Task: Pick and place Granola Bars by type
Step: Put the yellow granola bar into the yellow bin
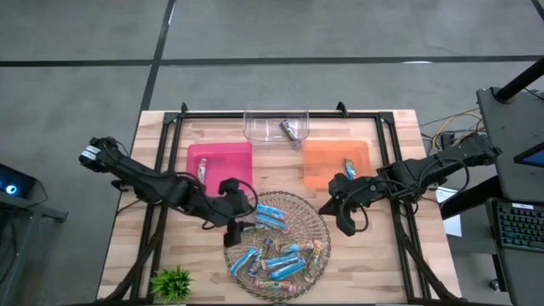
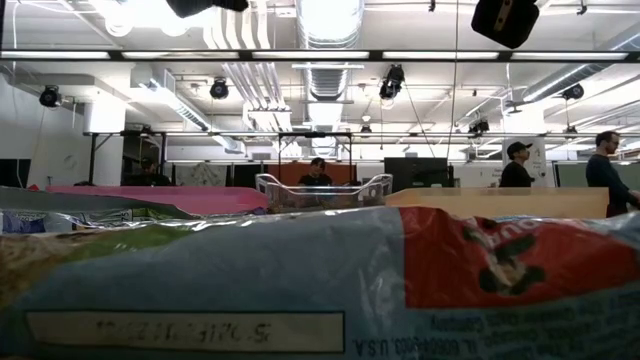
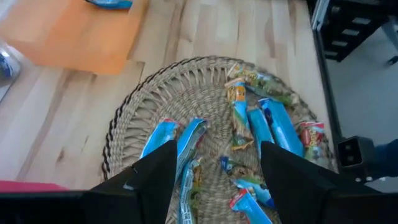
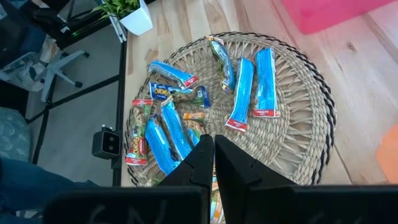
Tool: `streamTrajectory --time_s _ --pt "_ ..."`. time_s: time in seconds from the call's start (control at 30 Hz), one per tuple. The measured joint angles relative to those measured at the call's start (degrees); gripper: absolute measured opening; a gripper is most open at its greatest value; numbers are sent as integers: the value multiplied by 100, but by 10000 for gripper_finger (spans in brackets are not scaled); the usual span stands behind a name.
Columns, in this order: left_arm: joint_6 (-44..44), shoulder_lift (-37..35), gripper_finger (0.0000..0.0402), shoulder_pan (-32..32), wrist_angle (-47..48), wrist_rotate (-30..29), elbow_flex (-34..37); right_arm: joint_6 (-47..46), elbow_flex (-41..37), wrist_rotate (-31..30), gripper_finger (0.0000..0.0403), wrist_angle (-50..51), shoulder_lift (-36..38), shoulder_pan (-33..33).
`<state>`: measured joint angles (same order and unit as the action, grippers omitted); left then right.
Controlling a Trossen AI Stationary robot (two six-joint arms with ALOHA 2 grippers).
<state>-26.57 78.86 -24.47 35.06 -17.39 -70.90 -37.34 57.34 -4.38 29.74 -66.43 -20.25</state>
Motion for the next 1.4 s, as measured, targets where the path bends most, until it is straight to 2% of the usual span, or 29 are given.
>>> streamTrajectory --time_s 0.27,0.4,0.8,1.4 --pt "174 572 213 -2 414 68 -2 -4 0 1 8 4 2 0" --pt "193 903 213 -3 456 351 -2 -4 0 2 8 7 2 0" --pt "-55 1658 213 -2 678 432 -4 0 0 0 8 30 2 0" --pt "-160 2174 213 0 1005 498 -6 0 0 0 8 201 2 2"
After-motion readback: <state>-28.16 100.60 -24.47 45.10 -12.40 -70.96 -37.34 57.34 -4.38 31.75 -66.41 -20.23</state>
